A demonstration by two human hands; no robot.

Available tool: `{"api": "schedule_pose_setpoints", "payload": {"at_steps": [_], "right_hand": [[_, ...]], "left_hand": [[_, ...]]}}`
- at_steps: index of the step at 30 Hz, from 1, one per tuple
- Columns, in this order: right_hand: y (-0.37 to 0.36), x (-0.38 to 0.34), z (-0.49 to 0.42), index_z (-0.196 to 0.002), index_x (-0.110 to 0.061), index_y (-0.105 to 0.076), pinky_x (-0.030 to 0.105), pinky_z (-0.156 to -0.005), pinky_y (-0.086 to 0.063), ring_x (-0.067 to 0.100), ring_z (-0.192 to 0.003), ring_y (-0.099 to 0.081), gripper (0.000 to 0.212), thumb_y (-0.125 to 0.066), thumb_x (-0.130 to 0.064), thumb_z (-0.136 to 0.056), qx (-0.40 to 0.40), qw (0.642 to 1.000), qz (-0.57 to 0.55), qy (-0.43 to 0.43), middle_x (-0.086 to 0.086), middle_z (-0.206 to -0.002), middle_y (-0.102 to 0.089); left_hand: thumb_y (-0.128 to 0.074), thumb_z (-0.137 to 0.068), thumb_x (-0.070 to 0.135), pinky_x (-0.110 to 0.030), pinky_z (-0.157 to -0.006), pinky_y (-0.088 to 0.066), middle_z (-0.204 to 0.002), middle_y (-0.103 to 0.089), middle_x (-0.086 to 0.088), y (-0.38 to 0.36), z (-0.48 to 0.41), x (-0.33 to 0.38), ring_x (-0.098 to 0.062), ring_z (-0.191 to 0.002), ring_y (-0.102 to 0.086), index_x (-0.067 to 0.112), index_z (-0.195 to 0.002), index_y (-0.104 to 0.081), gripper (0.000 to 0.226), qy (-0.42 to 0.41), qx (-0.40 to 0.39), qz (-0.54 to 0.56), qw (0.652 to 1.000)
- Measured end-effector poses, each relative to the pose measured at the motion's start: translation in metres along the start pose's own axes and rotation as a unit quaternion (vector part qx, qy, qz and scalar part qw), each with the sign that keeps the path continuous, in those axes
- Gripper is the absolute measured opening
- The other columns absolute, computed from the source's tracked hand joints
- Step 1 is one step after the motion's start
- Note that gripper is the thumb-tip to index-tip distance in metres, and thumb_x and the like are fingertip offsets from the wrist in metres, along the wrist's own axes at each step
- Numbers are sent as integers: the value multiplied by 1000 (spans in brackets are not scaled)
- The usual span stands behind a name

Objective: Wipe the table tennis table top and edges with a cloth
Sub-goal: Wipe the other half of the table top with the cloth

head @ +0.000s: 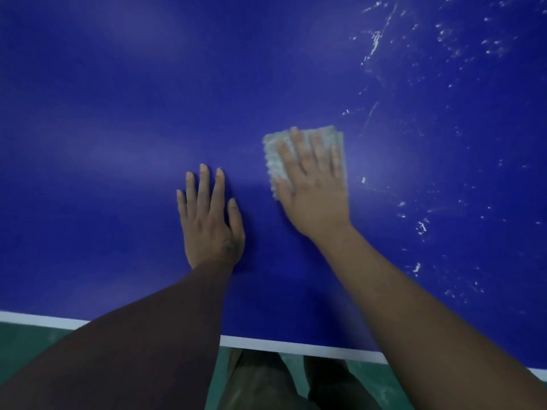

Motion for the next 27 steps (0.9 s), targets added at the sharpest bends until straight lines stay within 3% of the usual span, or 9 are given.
{"api": "schedule_pose_setpoints", "payload": {"at_steps": [4,7,13,17,20,23,27], "right_hand": [[16,71,36,-171,-23,-21,62,-131,-7,35,-165,-9,64,-27,-49,-113,-1,993,31,-111,6,-179,-12],[21,58,58,-171,-19,-18,65,-130,-4,39,-165,-3,65,-25,-47,-113,-29,989,46,-140,11,-179,-8],[-1,-54,9,-170,-25,-24,65,-130,-5,36,-165,-7,61,-31,-47,-114,-20,1000,11,0,9,-179,-12],[-2,-42,-48,-166,-25,-36,63,-131,-3,36,-163,-19,58,-32,-47,-112,18,1000,-2,23,7,-176,-25],[5,26,-60,-165,-26,-40,62,-132,-4,37,-162,-24,58,-37,-47,-111,60,996,17,-59,6,-175,-30],[18,90,-30,-168,-27,-29,63,-131,-7,38,-163,-17,61,-27,-51,-113,32,989,37,-140,5,-178,-20],[29,107,6,-171,-23,-18,67,-129,-6,38,-165,-8,64,-22,-50,-113,12,972,34,-234,8,-179,-9]], "left_hand": [[-37,-114,32,-54,-136,-8,-180,-20,-7,1,0,2,-29,-168,-8,16,-170,-32,59,7,-8,-3,1000],[-36,-114,32,-55,-136,-9,-180,-20,-7,-1,0,1,-30,-168,-8,16,-170,-31,59,6,-11,-1,1000],[-32,-114,30,-57,-135,-11,-180,-19,-9,-5,0,-3,-30,-168,-9,9,-170,-29,60,-3,-18,-24,1000],[-32,-114,30,-55,-136,-8,-180,-17,-8,-5,1,-3,-29,-168,-7,7,-170,-29,60,-1,-22,-29,999],[-32,-114,30,-56,-136,-9,-181,-16,-7,-4,1,-2,-29,-169,-5,8,-170,-28,60,0,-24,-23,999],[-32,-115,30,-56,-135,-10,-181,-16,-6,-3,1,-1,-29,-169,-5,10,-171,-27,60,3,-25,-16,1000],[-33,-114,30,-56,-135,-11,-181,-14,-6,-3,2,-2,-29,-169,-4,10,-171,-26,61,8,-36,-21,999]]}}
Point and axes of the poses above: each hand's wrist, its own z-axis away from the middle knuckle, its own y-axis out of the back of the hand, x = y × z, the point moved 3 cm from there along -z, towards the middle knuckle
